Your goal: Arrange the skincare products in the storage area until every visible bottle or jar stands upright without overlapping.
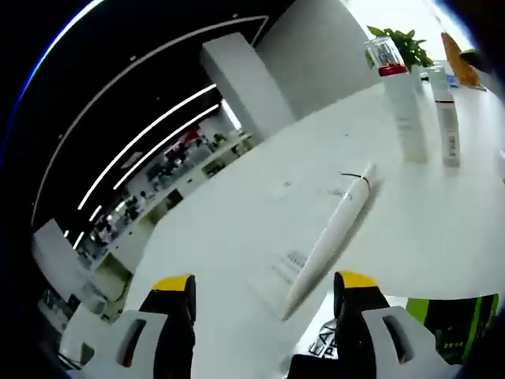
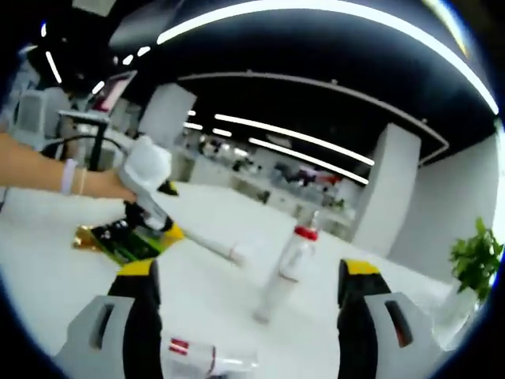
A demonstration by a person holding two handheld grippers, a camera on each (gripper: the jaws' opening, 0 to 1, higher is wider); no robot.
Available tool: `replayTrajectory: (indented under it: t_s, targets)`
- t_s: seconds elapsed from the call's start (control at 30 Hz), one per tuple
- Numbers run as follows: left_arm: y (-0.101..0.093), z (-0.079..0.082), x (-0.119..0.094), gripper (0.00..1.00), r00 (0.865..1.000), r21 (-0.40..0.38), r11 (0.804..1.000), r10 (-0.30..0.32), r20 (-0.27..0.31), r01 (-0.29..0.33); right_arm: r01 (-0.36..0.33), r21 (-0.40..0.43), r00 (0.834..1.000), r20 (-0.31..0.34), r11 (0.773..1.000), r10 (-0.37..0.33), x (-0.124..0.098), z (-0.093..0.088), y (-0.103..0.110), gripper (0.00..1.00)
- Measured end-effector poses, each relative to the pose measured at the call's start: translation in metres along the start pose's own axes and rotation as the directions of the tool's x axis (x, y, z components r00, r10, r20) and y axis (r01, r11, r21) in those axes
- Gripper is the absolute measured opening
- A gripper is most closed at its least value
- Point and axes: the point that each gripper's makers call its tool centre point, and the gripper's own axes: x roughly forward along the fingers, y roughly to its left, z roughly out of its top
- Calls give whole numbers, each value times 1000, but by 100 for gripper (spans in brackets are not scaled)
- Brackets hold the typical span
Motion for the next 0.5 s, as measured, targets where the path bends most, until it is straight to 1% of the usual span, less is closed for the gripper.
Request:
replayTrajectory:
  t_s: [0.1,0.13,0.17,0.23,0.3,0.33,0.37,0.4,0.43,0.47,0.5]
  targets:
    - [-4,1,2,61,1000,30,1000,-9,-12,9,-2,1,1000,10,1000,2,-2,4,0,91]
    - [-8,1,2,57,1000,42,999,-21,-12,22,-2,1,1000,11,1000,2,-2,4,0,91]
    - [-13,2,4,49,999,58,997,-42,-7,42,4,3,1000,15,1000,-4,-3,5,-2,91]
    - [-19,1,4,39,998,65,996,-61,-15,62,15,7,1000,21,1000,-15,-6,4,-5,91]
    - [-25,-1,7,26,997,107,991,-73,-18,75,19,15,1000,21,1000,-19,-8,3,-8,90]
    - [-31,-2,8,19,995,143,984,-100,-24,102,19,18,1000,20,1000,-19,-9,2,-9,90]
    - [-36,-4,8,14,994,189,976,-111,-22,113,19,20,1000,18,1000,-20,-10,1,-10,90]
    - [-30,-1,12,13,998,251,966,-65,-10,66,21,21,1000,17,1000,-21,-11,0,-11,89]
    - [-31,-2,13,12,998,290,955,-57,-18,60,23,21,1000,16,1000,-23,-12,-1,-11,89]
    - [-31,-1,16,11,999,312,949,-47,-15,49,24,20,1000,14,1000,-24,-12,-2,-12,88]
    - [-34,-2,18,10,999,304,951,-50,-16,53,23,20,1000,10,1000,-24,-12,-3,-12,88]
